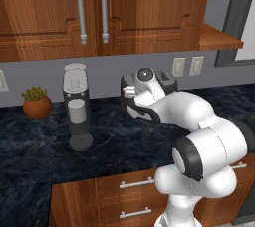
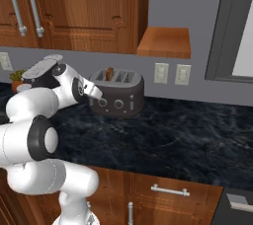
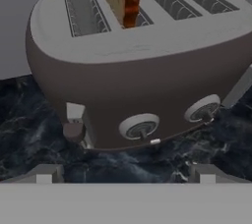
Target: Start the toaster. Once the lever pops up, take the bread to the plate on the dining counter.
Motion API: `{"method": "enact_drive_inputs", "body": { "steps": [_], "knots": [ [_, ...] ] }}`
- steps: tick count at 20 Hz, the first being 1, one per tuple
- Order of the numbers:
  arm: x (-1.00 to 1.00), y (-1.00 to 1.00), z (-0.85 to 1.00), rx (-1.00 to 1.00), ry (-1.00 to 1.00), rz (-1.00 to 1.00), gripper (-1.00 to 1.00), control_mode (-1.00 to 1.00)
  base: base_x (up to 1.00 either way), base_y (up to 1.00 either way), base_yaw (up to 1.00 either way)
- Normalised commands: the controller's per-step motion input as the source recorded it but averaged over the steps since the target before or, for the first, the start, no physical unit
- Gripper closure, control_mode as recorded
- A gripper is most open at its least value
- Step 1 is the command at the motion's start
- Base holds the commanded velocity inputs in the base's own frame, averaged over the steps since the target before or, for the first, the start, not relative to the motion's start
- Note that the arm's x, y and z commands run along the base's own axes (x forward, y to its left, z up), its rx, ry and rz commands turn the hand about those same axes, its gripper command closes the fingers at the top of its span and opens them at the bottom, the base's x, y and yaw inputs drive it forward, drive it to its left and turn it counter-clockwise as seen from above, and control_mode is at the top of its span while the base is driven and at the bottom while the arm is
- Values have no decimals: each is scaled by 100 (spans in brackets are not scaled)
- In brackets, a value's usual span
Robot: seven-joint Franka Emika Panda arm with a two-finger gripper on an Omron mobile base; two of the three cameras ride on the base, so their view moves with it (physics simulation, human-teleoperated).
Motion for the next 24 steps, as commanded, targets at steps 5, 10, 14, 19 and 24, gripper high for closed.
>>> {"method": "enact_drive_inputs", "body": {
  "steps": [5, 10, 14, 19, 24],
  "knots": [
    [25, 0, -9, 0, 0, 0, -100, -100, 0, 0, 0],
    [22, 0, -12, 0, 0, 0, -100, -100, 0, 0, 0],
    [18, 0, -11, 0, 0, 0, -100, -100, 0, 0, 0],
    [7, 0, -13, 0, 0, 0, -100, -100, 0, 0, 0],
    [1, 0, -14, 0, 0, 0, -100, -100, 0, 0, 0]
  ]
}}
